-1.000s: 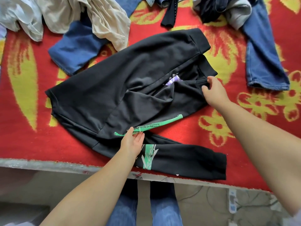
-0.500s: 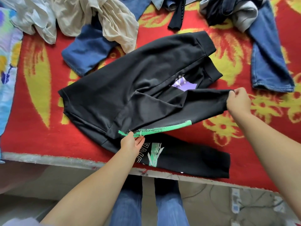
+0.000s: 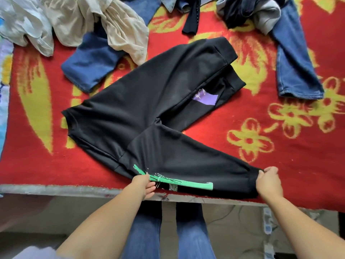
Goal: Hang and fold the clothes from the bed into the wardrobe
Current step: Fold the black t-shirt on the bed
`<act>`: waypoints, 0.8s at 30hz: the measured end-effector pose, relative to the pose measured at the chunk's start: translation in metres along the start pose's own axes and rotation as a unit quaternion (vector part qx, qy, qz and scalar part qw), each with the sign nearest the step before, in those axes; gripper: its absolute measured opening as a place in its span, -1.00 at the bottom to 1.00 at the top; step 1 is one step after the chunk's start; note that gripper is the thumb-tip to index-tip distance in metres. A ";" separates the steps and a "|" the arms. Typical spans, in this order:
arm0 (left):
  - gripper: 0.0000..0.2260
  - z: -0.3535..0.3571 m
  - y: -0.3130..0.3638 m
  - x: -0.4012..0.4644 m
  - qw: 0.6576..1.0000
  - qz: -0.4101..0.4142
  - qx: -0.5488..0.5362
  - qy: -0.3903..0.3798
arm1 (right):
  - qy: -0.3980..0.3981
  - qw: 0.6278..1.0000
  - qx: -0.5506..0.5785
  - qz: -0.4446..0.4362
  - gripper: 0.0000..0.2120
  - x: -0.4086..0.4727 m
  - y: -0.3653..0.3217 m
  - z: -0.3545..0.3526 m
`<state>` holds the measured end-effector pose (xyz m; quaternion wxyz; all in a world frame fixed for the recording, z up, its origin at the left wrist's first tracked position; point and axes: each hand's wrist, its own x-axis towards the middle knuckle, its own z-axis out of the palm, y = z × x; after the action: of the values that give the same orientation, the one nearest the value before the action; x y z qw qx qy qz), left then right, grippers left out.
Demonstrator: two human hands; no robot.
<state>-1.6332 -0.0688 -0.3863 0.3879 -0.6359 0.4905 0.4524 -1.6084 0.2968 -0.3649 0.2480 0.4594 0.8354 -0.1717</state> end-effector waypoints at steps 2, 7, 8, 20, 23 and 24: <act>-0.71 -0.006 0.013 0.001 0.981 0.096 0.133 0.107 | 0.028 1.000 0.005 -0.010 -0.61 0.016 -0.024 -0.008; -0.89 0.007 0.084 -0.029 0.757 0.499 0.354 0.231 | 0.000 0.973 0.003 -0.229 -0.68 0.073 -0.145 -0.052; -0.86 0.019 0.100 -0.033 0.720 0.536 0.384 0.215 | -0.008 0.966 0.017 -0.260 -0.69 0.082 -0.175 -0.059; -0.85 0.059 0.139 0.000 0.657 0.527 0.477 0.251 | -0.136 0.879 0.449 -0.082 -0.92 0.151 -0.346 -0.048; -0.86 0.045 0.136 -0.008 0.662 0.573 0.434 0.212 | -0.081 0.854 0.486 -0.166 -0.86 0.141 -0.350 -0.062; -0.87 0.041 0.133 -0.012 0.655 0.591 0.425 0.201 | -0.061 0.850 0.486 -0.192 -0.88 0.137 -0.347 -0.069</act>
<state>-1.7720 -0.0560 -0.3934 0.1584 -0.0525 0.9675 0.1899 -1.9845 0.2458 -0.3663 0.0050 0.3404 0.7001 -0.6277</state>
